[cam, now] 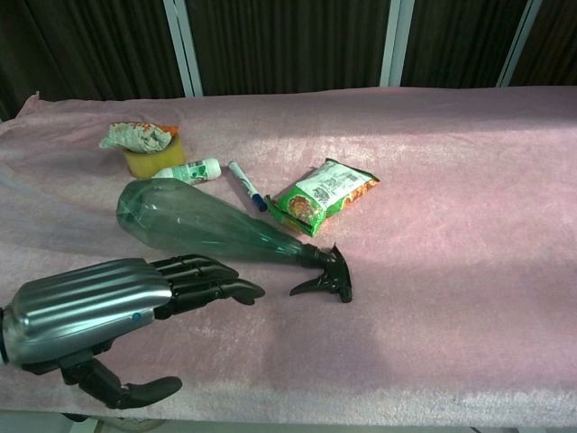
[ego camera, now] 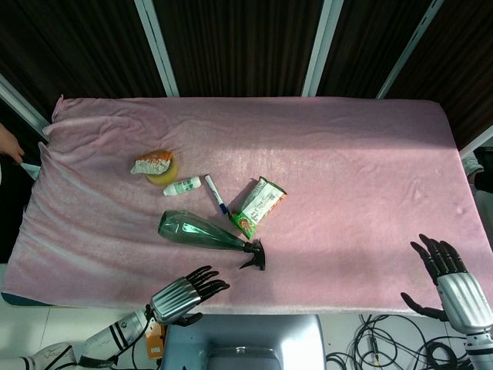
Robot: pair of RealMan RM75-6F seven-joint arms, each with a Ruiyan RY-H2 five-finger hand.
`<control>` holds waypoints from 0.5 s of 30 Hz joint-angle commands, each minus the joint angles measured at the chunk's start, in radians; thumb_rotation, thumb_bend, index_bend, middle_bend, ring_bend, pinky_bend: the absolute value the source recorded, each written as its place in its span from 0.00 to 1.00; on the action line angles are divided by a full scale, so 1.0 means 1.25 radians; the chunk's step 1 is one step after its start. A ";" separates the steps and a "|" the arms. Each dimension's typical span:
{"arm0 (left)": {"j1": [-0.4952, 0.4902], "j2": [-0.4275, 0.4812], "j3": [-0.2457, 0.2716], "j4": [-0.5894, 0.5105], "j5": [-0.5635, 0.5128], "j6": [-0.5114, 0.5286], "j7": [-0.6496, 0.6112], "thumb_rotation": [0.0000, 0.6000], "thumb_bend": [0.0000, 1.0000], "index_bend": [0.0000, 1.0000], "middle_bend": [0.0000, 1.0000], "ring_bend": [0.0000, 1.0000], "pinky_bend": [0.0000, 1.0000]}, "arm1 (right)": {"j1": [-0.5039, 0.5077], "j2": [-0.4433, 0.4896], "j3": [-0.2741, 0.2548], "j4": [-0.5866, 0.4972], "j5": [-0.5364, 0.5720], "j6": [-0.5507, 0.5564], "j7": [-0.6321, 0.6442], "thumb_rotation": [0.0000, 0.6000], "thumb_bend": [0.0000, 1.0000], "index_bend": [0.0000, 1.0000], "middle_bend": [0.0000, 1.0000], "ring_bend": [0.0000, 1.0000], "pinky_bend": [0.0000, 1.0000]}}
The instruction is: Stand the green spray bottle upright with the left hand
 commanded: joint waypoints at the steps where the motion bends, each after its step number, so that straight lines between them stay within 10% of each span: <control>1: -0.002 -0.006 -0.001 0.006 -0.005 0.004 0.010 1.00 0.39 0.00 0.10 0.06 0.09 | -0.001 0.001 0.000 0.001 -0.002 0.004 0.004 1.00 0.37 0.00 0.00 0.00 0.02; 15: -0.044 -0.180 -0.164 0.096 -0.129 -0.041 0.423 1.00 0.38 0.00 0.03 0.00 0.00 | -0.008 0.014 -0.003 0.010 -0.006 0.020 0.050 1.00 0.37 0.00 0.00 0.00 0.02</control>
